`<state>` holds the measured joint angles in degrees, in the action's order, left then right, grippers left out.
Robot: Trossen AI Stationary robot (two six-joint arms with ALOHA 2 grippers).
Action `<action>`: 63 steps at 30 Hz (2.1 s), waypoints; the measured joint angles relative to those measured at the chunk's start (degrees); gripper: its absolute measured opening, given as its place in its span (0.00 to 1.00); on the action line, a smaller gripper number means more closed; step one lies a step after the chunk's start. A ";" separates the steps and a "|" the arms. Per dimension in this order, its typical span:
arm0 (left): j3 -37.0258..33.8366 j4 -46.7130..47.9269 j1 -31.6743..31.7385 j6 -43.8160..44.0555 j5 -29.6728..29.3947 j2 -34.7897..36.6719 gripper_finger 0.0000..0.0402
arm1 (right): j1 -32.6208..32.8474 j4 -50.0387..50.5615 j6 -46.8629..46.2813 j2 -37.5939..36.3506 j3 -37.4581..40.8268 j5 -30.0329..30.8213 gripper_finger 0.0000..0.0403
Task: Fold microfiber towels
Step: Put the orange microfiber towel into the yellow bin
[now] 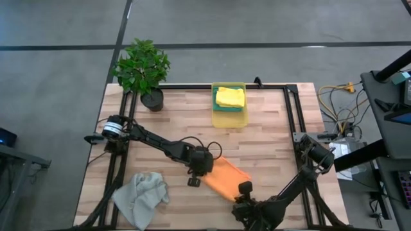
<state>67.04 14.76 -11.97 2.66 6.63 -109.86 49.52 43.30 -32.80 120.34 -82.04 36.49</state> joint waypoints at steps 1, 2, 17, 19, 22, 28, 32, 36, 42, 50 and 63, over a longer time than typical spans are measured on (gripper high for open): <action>0.38 0.00 0.07 -0.07 0.02 0.00 0.04 | 0.02 0.44 -0.04 -0.39 0.01 -0.05 0.02; 0.68 -0.15 0.20 -0.38 0.11 0.15 0.04 | 0.02 0.62 -0.13 -0.75 0.02 -0.17 0.02; 1.21 -9.99 -2.11 -1.60 3.30 7.91 0.47 | -2.24 1.06 -9.86 -5.84 1.24 -1.68 0.02; 1.17 -10.78 -3.55 -1.88 2.54 7.91 0.49 | -2.86 0.79 -10.67 -6.66 1.78 -1.78 0.02; 1.21 -12.49 -5.20 -1.97 0.10 7.16 0.50 | -3.93 -0.61 -10.80 -7.98 2.48 -1.95 0.02; 0.95 -14.51 -6.14 -2.03 -4.02 6.49 0.50 | -5.96 -2.40 -13.22 -10.43 3.13 -1.99 0.02; 0.92 -15.83 -6.47 -1.90 -4.18 4.99 0.50 | -6.93 -3.49 -13.29 -11.42 3.26 -2.01 0.02; 1.05 -15.98 -7.06 -1.85 -4.00 3.30 0.50 | -7.47 -4.16 -13.29 -12.10 3.26 -1.99 0.02; 1.05 -15.89 -7.68 -1.57 -3.94 2.35 0.50 | -7.56 -4.77 -13.71 -12.17 3.24 -2.03 0.02; 1.08 -15.42 -7.74 -1.46 -5.73 1.40 0.42 | -7.54 -4.95 -13.73 -12.92 2.91 -2.21 0.02; 1.73 -15.02 -7.74 -1.53 -5.53 3.42 0.02 | -7.54 -4.52 -13.35 -15.75 2.93 -2.11 0.02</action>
<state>68.77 -0.26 -19.70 1.13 1.10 -106.45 41.98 38.78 -46.14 104.59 -79.11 34.38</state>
